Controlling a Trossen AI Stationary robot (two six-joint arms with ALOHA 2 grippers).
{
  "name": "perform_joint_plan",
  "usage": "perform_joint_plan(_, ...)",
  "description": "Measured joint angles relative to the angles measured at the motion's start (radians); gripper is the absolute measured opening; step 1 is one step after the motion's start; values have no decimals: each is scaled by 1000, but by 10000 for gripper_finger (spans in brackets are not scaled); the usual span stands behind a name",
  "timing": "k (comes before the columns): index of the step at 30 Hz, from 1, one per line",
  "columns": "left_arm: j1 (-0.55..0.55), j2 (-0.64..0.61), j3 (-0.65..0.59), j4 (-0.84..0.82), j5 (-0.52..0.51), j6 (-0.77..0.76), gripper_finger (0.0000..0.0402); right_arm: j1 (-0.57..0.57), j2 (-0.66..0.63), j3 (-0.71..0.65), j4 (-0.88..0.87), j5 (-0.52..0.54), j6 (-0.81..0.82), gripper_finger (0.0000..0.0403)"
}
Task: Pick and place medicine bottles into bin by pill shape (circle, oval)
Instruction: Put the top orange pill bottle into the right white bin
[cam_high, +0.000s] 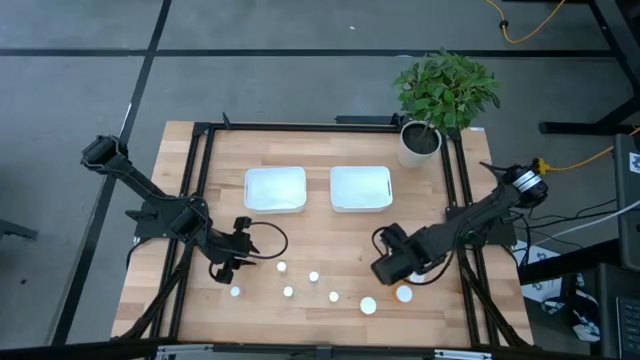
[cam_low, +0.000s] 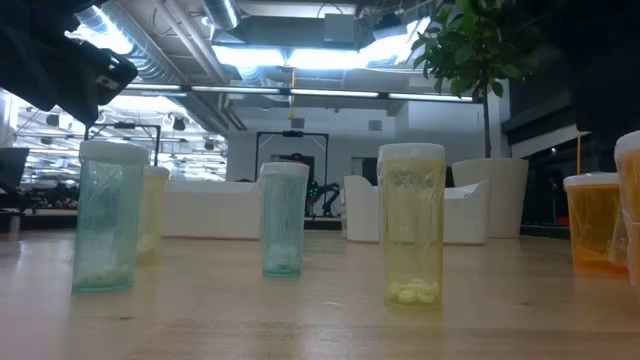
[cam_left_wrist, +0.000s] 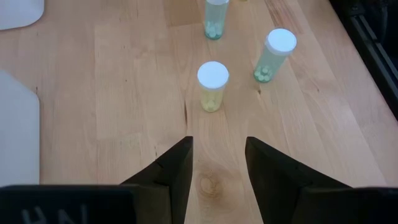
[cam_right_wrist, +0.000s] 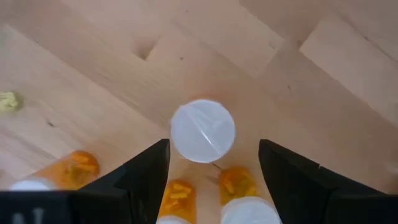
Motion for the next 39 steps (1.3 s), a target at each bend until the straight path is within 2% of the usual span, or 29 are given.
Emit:
perform_joint_plan(7,0,0,0,0,0,0,140,0,73,-4,5,-59,-48,247)
perform_joint_plan(39,0,0,0,0,-1,0,141,0,91,-12,47,-31,-52,247)
